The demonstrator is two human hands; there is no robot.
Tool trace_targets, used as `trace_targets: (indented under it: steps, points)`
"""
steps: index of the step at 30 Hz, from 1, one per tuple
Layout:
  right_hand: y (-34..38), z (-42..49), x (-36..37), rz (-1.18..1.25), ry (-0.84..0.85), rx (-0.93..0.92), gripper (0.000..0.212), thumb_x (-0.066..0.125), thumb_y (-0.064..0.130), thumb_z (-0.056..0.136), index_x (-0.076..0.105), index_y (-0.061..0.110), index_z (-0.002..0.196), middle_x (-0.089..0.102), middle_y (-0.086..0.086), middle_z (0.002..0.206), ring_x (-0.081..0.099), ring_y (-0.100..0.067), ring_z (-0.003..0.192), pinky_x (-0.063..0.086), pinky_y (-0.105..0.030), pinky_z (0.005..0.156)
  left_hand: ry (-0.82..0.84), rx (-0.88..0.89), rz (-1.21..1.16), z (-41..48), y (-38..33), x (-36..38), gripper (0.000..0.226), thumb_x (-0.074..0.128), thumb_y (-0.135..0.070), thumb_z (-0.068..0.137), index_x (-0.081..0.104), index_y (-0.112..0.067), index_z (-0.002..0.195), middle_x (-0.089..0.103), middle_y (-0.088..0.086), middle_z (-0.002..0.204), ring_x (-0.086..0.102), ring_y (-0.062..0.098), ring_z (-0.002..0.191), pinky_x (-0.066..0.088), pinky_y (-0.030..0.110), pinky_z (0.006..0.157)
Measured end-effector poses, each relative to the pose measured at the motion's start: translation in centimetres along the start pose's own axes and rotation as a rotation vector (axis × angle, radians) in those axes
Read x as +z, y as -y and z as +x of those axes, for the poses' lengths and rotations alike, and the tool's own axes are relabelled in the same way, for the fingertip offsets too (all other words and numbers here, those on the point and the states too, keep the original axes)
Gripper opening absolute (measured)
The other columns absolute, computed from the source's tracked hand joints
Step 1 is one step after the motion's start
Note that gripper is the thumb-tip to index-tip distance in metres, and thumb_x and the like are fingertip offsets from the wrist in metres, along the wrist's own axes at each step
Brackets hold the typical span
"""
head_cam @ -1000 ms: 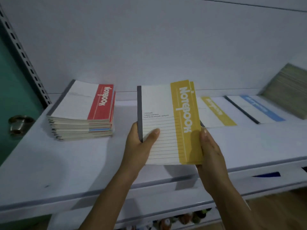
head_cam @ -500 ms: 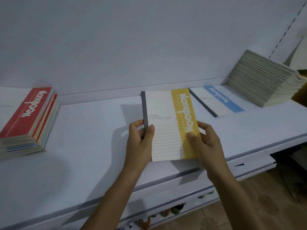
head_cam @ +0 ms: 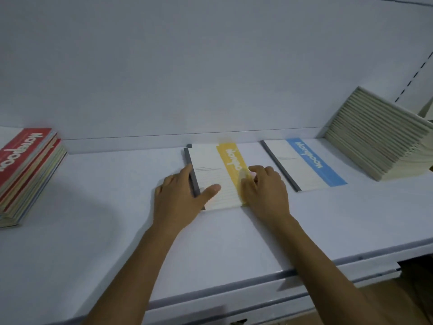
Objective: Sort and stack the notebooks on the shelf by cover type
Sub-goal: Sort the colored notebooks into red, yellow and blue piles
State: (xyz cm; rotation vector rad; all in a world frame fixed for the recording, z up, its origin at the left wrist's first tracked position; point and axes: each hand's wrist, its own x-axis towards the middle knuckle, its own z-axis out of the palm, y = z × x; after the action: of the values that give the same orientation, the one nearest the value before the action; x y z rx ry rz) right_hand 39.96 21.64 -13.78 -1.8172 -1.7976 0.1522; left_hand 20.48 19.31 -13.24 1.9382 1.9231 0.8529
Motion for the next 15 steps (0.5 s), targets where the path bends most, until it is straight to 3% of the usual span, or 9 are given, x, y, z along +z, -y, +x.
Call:
trace_targets:
  steps: [3,5,9,12,15]
  points:
    - [-0.5,0.4,-0.1,0.131,0.033,0.027,0.033,0.05,0.039,0.093,0.057,0.02,0.119,0.057,-0.002,0.101,0.055,-0.022,0.095,0.045,-0.04,0.084,0.138,0.037,0.186,-0.1,0.2,0.3,0.135,0.031,-0.103,0.033,0.011,-0.035,0.147,0.032,-0.008,0.15,0.024,0.016,0.139,0.019,0.04,0.112]
    - [-0.6,0.4,-0.1,0.157,0.031,0.011,0.033,0.053,0.04,0.092,0.059,0.02,0.117,0.058,-0.002,0.101,0.056,-0.022,0.095,0.046,-0.041,0.084,0.187,0.076,0.256,0.1,0.6,0.7,0.144,0.028,-0.105,0.029,-0.005,-0.032,0.149,0.012,-0.007,0.159,0.008,0.011,0.144,0.01,0.038,0.115]
    - [-0.4,0.2,-0.2,0.118,0.071,-0.039,0.044,0.055,0.051,0.087,0.058,0.022,0.12,0.061,0.002,0.116,0.052,-0.021,0.107,0.04,-0.039,0.091,0.054,0.05,0.157,0.7,1.1,1.0,0.125,0.038,-0.096,0.045,0.009,-0.031,0.148,0.027,-0.01,0.154,0.026,0.014,0.139,0.019,0.038,0.111]
    - [-0.4,0.0,0.1,0.044,0.124,-0.065,0.072,0.05,0.077,0.075,0.051,0.026,0.127,0.056,0.009,0.127,0.043,-0.018,0.122,0.031,-0.035,0.099,-0.024,0.076,0.139,0.7,1.2,1.3,0.109,0.044,-0.091,0.052,0.013,-0.036,0.142,0.039,-0.011,0.146,0.036,0.015,0.132,0.023,0.036,0.104]
    - [-0.6,-0.3,0.6,0.008,0.117,-0.12,0.09,0.054,0.083,0.064,0.043,0.029,0.135,0.049,0.011,0.133,0.037,-0.014,0.128,0.023,-0.032,0.104,-0.026,0.051,0.105,0.6,1.2,1.4,0.12,0.043,-0.095,0.048,0.016,-0.031,0.146,0.04,-0.008,0.146,0.036,0.017,0.133,0.023,0.036,0.105]
